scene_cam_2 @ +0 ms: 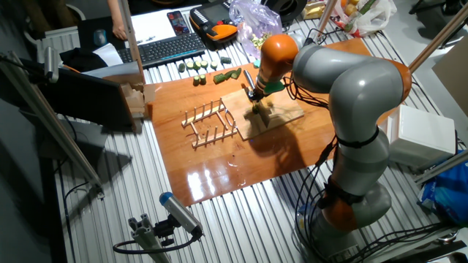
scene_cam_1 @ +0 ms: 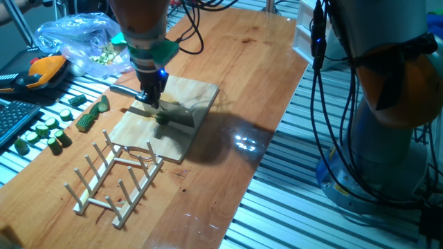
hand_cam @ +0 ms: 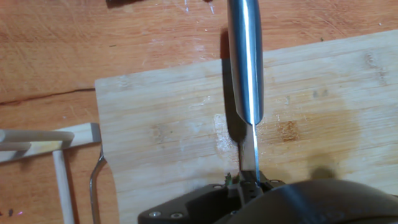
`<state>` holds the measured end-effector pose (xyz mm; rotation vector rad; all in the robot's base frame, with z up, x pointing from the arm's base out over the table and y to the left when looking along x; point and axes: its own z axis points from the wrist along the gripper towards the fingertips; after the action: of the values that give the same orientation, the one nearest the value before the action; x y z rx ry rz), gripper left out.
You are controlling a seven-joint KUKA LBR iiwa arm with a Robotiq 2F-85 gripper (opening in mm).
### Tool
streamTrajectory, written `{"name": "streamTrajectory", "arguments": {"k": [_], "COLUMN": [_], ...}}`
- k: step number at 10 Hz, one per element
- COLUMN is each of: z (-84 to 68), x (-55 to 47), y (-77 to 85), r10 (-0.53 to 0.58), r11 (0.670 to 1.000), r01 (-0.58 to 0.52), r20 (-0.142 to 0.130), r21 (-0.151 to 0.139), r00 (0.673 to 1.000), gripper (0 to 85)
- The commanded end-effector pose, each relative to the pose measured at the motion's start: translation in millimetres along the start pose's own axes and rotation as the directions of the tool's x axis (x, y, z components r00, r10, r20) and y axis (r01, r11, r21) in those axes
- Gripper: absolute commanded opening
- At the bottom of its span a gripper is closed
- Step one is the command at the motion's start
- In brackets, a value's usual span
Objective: Chop the cucumber into shreds
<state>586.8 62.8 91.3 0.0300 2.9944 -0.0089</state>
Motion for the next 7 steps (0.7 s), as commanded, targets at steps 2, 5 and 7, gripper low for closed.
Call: {"name": "streamTrajectory", "arguments": {"k": [2,5,7], "z": [4.9,11.6,4.8], "x": [1.2,6.7,4.6], "y": [0.1,3.7,2.7], "r10": [0.004,0.010,0.007], "r11": [1.000,1.000,1.000], "r01": [-0.004,-0.010,-0.007], "r20": [0.013,0.041,0.025], "r21": [-0.004,0.006,0.005], "r00": [1.000,0.999,1.000], "gripper": [0.0,0.0,0.0]}}
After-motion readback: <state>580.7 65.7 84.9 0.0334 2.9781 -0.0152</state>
